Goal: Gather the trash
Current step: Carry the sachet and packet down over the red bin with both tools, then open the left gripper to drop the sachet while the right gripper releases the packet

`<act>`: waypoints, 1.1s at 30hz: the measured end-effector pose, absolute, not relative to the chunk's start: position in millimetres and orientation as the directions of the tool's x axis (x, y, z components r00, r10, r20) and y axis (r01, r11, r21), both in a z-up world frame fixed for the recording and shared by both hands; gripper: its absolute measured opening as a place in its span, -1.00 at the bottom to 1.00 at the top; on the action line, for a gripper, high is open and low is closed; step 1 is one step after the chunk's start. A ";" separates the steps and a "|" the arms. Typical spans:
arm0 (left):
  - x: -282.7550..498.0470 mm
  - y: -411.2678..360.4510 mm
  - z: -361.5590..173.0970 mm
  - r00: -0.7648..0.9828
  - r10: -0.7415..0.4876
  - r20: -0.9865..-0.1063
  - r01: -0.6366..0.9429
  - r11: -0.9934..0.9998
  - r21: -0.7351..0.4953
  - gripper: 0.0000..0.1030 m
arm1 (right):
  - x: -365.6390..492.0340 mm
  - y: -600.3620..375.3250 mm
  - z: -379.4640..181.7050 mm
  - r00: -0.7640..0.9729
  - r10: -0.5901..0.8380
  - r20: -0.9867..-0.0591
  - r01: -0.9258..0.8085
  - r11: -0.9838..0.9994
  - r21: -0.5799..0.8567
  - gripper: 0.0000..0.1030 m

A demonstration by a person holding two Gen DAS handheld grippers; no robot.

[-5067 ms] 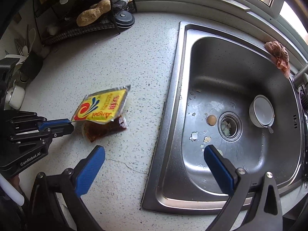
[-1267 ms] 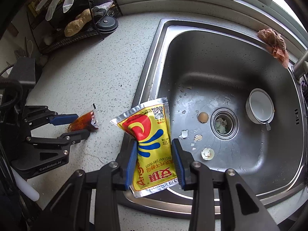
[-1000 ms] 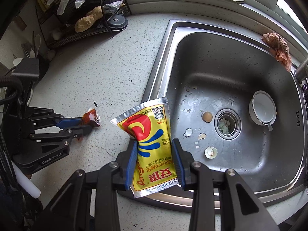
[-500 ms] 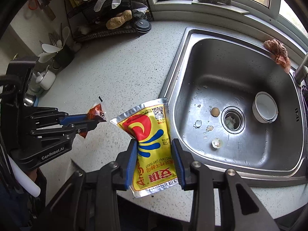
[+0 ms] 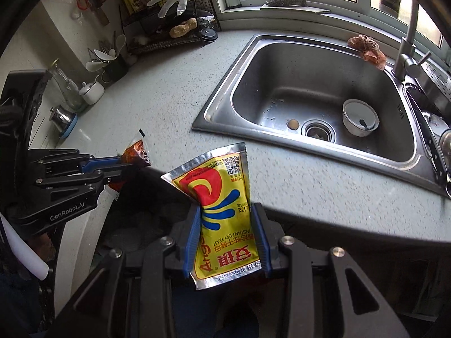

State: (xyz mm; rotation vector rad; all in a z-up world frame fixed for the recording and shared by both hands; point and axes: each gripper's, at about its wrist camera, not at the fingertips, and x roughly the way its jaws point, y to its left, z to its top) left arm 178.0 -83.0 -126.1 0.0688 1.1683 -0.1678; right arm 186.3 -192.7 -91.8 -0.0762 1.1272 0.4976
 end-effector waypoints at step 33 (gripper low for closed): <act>148.4 -153.5 -565.9 0.008 -0.262 -0.965 0.194 0.947 -0.256 -0.79 | 145.4 -254.4 -500.6 0.039 0.281 -0.959 -0.123 0.954 0.275 -0.35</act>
